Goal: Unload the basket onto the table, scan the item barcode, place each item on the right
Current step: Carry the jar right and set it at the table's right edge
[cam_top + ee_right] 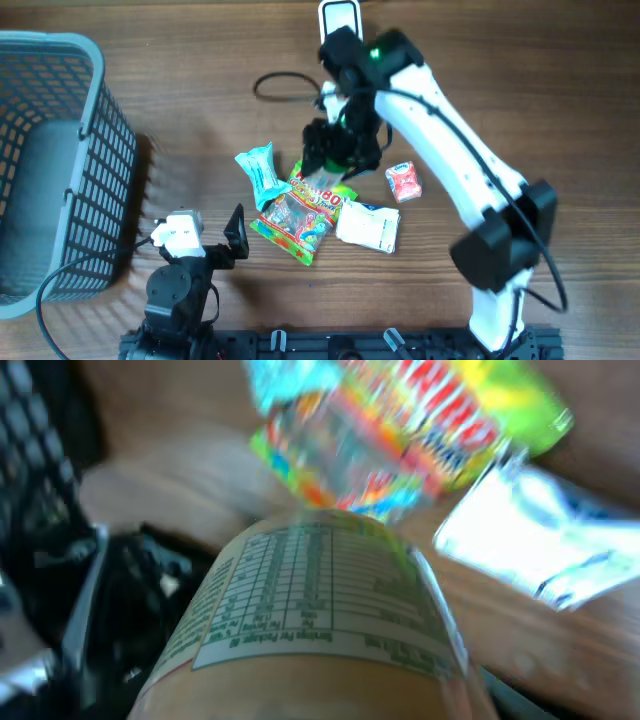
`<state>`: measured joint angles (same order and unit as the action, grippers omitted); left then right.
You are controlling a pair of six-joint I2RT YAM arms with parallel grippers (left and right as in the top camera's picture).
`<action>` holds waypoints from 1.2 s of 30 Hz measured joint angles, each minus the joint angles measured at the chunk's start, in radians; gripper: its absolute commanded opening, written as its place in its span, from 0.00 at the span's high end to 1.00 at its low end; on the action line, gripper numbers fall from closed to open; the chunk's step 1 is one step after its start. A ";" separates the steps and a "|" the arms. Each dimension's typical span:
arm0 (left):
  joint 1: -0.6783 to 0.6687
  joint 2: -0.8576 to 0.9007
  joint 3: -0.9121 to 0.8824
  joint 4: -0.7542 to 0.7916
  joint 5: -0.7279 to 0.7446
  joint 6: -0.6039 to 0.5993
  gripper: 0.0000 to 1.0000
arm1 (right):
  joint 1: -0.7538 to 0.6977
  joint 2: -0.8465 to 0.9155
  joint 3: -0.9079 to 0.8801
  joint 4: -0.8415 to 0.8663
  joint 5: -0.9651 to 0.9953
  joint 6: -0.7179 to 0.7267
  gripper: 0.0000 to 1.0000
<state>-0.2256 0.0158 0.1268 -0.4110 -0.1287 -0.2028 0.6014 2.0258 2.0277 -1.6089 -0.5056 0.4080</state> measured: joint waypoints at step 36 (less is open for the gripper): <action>0.000 0.004 -0.001 0.000 0.000 0.000 0.00 | -0.158 0.439 -0.142 1.857 0.832 -0.396 0.39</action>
<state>-0.2256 0.0196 0.1261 -0.4110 -0.1284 -0.2024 0.4435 2.4645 1.8862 0.2481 0.3267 0.0124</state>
